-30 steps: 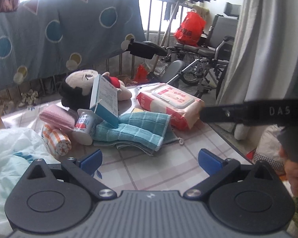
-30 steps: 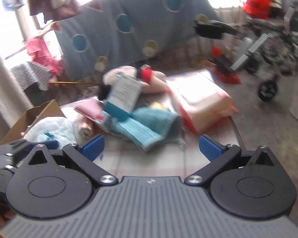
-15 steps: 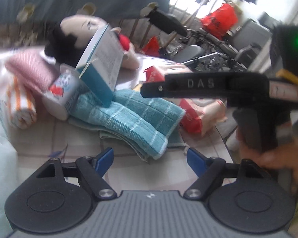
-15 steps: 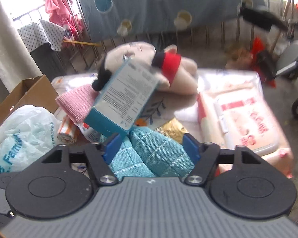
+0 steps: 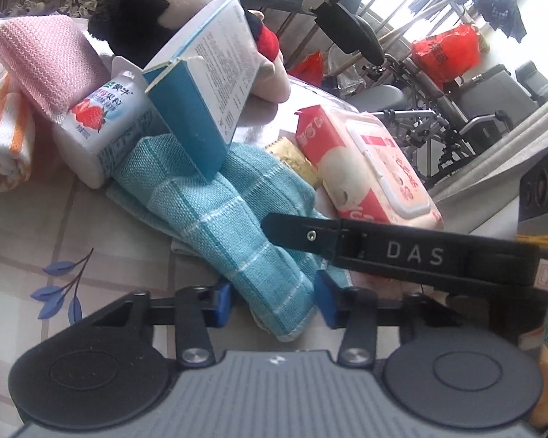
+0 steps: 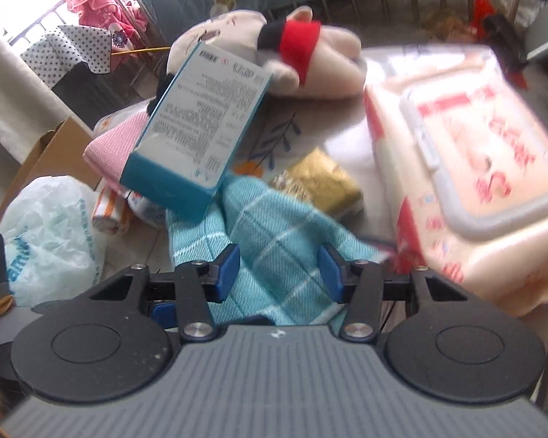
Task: Organize soft objects
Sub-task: 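Grasp the folded blue towel with the left gripper, then lift the blue towel off the table with the left gripper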
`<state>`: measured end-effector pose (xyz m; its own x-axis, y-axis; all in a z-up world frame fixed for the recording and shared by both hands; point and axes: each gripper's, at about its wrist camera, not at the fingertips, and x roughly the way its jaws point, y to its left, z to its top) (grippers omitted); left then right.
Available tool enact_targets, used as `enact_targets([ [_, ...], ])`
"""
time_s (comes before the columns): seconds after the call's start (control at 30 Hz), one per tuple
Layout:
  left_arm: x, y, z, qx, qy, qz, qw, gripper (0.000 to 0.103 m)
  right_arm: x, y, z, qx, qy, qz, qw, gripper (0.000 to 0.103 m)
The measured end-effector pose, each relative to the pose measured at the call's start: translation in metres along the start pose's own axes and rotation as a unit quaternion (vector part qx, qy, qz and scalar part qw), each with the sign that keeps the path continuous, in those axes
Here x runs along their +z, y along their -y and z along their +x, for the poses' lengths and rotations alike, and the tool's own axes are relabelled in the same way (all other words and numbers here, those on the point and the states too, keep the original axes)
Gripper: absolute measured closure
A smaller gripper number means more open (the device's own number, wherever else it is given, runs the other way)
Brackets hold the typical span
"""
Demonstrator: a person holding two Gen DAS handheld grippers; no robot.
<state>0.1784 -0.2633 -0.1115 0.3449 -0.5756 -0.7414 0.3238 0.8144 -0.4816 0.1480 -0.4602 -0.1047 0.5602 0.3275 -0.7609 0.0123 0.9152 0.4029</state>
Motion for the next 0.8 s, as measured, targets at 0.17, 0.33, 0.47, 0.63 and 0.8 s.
enact_targets([
  [0.17, -0.010, -0.001, -0.008, -0.004, -0.009, 0.008, 0.9999, 0.070, -0.013, 0.010, -0.005, 0.043, -0.018, 0.052, 0.998, 0.061],
  [0.33, -0.022, -0.005, -0.025, -0.009, -0.019, 0.019, 0.9996, 0.073, -0.038, 0.007, -0.014, 0.071, -0.035, 0.084, 0.993, 0.062],
  [0.47, -0.040, -0.009, -0.041, -0.015, -0.037, 0.037, 0.9985, 0.074, -0.066, 0.002, -0.025, 0.094, -0.045, 0.117, 0.988, 0.062],
  [0.63, -0.067, -0.020, -0.065, -0.026, -0.072, 0.049, 0.9958, 0.075, -0.111, -0.006, -0.040, 0.135, -0.055, 0.165, 0.975, 0.062],
  [0.8, -0.088, -0.031, -0.087, -0.031, -0.091, 0.066, 0.9931, 0.068, -0.148, -0.013, -0.056, 0.163, -0.058, 0.201, 0.964, 0.060],
])
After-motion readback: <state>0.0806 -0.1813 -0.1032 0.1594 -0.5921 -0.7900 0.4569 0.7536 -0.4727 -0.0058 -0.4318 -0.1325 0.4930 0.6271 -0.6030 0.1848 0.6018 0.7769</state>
